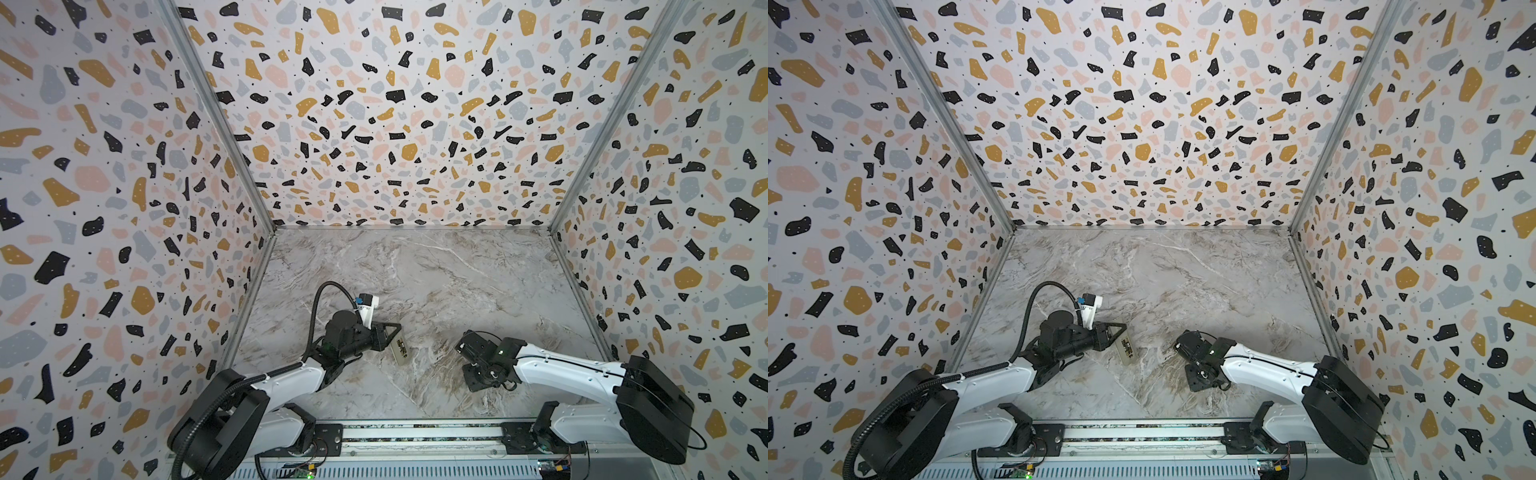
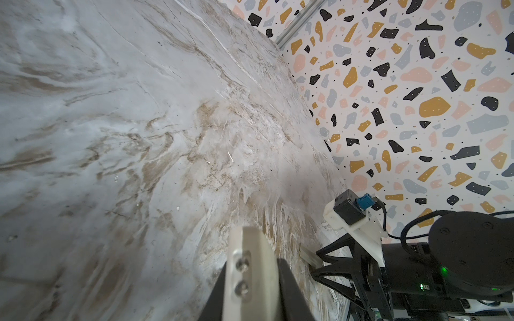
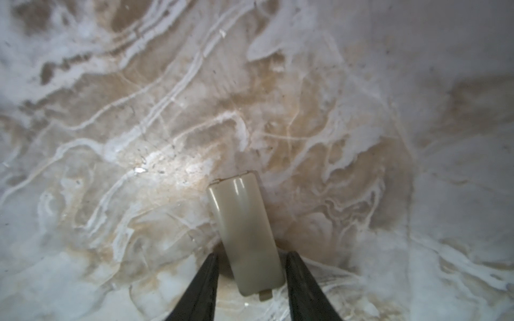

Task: Load the batteries into the remote control

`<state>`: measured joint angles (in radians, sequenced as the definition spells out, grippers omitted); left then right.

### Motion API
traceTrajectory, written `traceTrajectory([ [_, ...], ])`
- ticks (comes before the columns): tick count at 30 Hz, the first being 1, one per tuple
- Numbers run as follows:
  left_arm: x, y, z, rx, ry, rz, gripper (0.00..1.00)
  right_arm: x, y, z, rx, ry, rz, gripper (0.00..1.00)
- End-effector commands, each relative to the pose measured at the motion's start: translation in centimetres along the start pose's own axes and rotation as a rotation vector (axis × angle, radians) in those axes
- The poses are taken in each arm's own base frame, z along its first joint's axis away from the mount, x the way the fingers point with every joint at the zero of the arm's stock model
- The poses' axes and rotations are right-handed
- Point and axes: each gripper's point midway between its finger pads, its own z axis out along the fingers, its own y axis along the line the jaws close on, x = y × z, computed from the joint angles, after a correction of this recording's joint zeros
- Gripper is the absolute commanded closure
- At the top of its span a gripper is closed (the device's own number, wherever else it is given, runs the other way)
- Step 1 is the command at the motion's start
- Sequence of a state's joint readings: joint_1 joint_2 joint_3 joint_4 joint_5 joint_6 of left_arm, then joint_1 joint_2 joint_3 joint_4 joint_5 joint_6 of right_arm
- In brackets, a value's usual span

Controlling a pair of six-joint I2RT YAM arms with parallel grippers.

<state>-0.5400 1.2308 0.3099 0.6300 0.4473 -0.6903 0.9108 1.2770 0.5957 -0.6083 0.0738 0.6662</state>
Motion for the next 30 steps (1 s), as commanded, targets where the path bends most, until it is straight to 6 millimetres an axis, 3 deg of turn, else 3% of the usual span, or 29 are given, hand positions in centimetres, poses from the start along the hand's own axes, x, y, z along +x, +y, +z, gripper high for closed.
traceTrajectory([
  [1, -1.5, -1.7, 0.1, 0.06, -0.046, 0.049, 1.0, 0.4, -0.1, 0.3, 0.005, 0.026, -0.013, 0.59],
  [23, -1.5, -1.8, 0.2, 0.068, -0.047, 0.034, 1.0, 0.1, 0.4, 0.0, -0.004, 0.001, -0.048, 0.75],
  [30, -1.6, -2.2, 0.4, 0.08, -0.049, 0.025, 1.0, -1.6, 2.3, -1.4, -0.038, -0.09, -0.096, 0.82],
])
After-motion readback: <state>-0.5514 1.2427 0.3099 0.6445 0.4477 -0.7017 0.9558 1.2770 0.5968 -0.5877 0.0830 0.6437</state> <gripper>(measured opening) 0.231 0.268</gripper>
